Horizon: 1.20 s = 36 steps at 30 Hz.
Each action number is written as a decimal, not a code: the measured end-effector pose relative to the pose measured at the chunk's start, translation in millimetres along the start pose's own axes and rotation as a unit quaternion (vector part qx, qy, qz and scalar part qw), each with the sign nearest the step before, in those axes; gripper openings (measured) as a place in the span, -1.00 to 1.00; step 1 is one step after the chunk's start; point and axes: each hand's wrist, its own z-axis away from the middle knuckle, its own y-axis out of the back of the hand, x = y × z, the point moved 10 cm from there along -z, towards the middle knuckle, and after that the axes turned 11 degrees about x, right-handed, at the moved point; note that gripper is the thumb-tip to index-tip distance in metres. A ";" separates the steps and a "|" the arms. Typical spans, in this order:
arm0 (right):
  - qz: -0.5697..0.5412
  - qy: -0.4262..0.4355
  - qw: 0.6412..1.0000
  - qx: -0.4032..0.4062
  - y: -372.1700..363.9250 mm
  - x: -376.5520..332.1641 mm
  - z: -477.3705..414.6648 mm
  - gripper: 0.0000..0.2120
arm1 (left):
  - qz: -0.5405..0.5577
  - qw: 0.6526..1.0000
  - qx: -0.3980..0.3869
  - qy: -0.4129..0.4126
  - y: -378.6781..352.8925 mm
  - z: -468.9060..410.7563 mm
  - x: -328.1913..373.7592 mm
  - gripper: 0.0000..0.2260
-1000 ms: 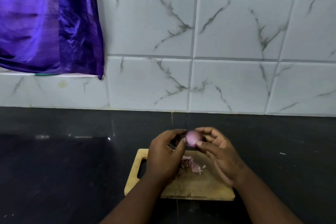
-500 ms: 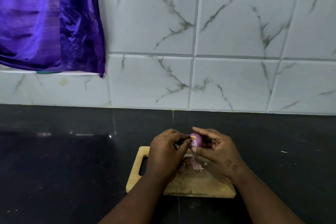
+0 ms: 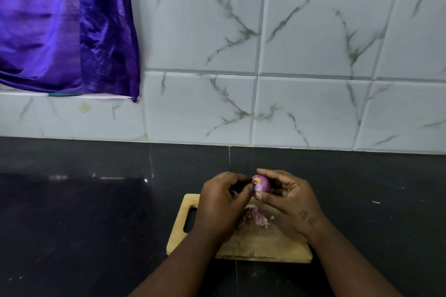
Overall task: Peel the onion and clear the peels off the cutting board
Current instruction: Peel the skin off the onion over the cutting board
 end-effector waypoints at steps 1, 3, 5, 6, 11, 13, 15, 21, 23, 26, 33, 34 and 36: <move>0.003 0.005 1.000 -0.001 -0.1 -0.4 -0.1 -0.49 | 0.002 1.000 -0.002 0.000 -0.5 0.7 -0.2 -0.85; 0.009 0.011 1.000 -0.002 -1.1 -0.3 0.4 -0.48 | -0.002 1.000 0.003 0.002 0.0 0.7 -1.3 -0.88; 0.015 0.015 1.000 -0.006 -1.8 -0.2 0.6 -0.47 | -0.013 1.000 0.011 0.003 1.5 -0.4 -1.8 -0.90; 0.017 0.017 1.000 -0.007 -1.8 -0.3 0.5 -0.47 | -0.017 1.000 0.013 0.003 2.0 -1.0 -1.5 -0.91; 0.030 0.026 0.999 -0.003 -1.8 -2.4 -0.1 -0.47 | -0.063 0.998 0.007 -0.019 1.8 -0.7 2.2 -0.92; 0.035 0.028 0.999 -0.004 -2.7 -3.3 0.8 -0.48 | -0.090 0.995 0.005 -0.035 1.5 0.2 5.3 -0.95; 0.037 0.032 0.999 -0.009 -3.9 -5.2 1.7 -0.48 | -0.103 0.994 0.007 -0.042 1.8 0.5 8.2 -0.99; -0.009 0.031 0.999 -0.010 -4.9 -8.9 1.9 -0.49 | -0.096 0.995 0.008 -0.002 1.0 -0.8 1.4 -0.89; -0.021 0.025 0.999 -0.009 -3.5 -8.3 1.7 -0.49 | -0.092 0.996 0.016 0.012 2.2 -1.8 -2.6 -0.89; -0.021 0.016 1.000 -0.013 -3.9 -6.2 1.9 -0.49 | -0.062 0.997 0.020 0.035 2.0 -2.0 -8.6 -0.91; -0.027 -0.009 1.000 0.006 -1.0 0.8 0.7 -0.49 | -0.025 0.999 -0.007 0.022 -5.5 -0.5 -8.3 -0.91; -0.032 -0.012 0.999 0.007 -0.7 1.2 1.4 -0.49 | -0.026 0.999 -0.009 0.025 -6.2 -0.4 -9.2 -0.90; -0.042 -0.018 0.999 0.006 -1.7 -1.1 2.2 -0.49 | -0.029 0.999 -0.014 0.027 -7.3 0.2 -9.3 -0.88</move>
